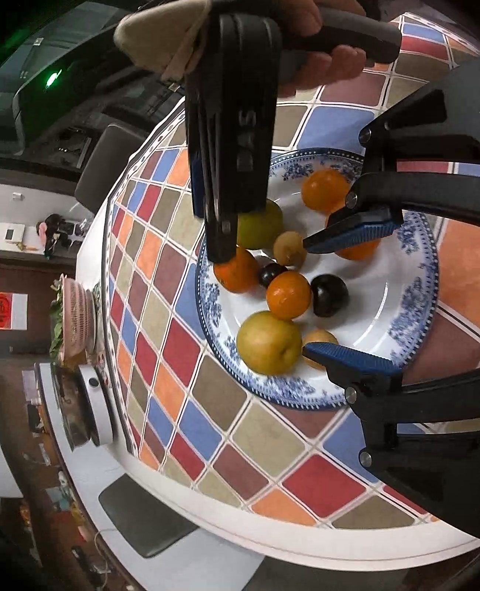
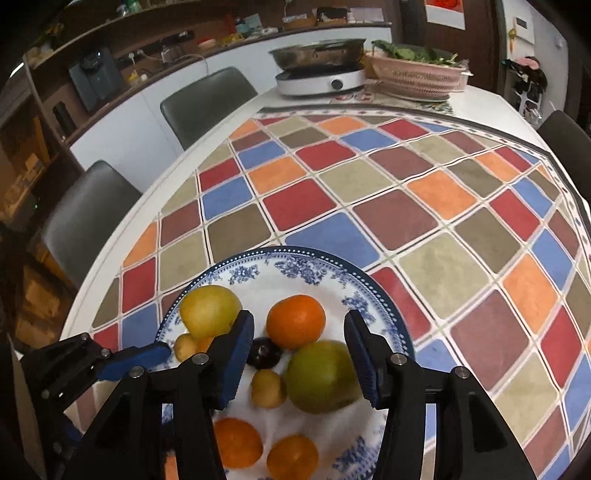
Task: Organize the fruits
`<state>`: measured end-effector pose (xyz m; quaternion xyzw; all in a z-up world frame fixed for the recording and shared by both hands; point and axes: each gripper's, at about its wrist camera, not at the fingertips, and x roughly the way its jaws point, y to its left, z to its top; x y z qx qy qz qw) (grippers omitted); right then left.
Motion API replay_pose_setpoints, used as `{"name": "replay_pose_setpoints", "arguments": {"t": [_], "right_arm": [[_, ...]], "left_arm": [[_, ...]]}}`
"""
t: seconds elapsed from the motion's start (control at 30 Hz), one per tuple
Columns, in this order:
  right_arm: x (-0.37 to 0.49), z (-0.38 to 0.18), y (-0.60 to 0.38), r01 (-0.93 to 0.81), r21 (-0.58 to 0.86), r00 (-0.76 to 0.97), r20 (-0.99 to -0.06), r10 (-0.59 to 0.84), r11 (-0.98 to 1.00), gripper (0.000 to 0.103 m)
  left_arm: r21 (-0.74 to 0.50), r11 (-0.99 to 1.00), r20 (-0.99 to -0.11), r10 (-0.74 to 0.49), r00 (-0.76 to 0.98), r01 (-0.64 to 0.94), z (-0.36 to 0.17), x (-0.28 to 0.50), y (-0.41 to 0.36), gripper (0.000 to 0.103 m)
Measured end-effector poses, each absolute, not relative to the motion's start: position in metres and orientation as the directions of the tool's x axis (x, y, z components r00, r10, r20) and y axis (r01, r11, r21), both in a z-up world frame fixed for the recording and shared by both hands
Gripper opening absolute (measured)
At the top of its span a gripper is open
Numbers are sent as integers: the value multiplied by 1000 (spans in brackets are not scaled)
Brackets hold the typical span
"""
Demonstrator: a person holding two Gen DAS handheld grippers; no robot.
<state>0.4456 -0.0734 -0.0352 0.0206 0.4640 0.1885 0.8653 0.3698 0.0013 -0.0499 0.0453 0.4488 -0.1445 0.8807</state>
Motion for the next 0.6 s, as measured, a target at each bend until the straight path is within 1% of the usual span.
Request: {"name": "replay_pose_setpoints", "arguments": {"t": [0.3, 0.57, 0.6], "right_arm": [[392, -5, -101, -255, 215, 590, -738, 327, 943, 52], [335, 23, -113, -248, 187, 651, -695, 306, 951, 52], [327, 27, -114, -246, 184, 657, -691, 303, 952, 52]], "left_arm": [[-12, 970, -750, -169, 640, 241, -13, 337, 6, 49], [-12, 975, -678, -171, 715, 221, 25, 296, 4, 52], [-10, 976, -668, -169, 724, 218, 30, 289, 4, 55]]}}
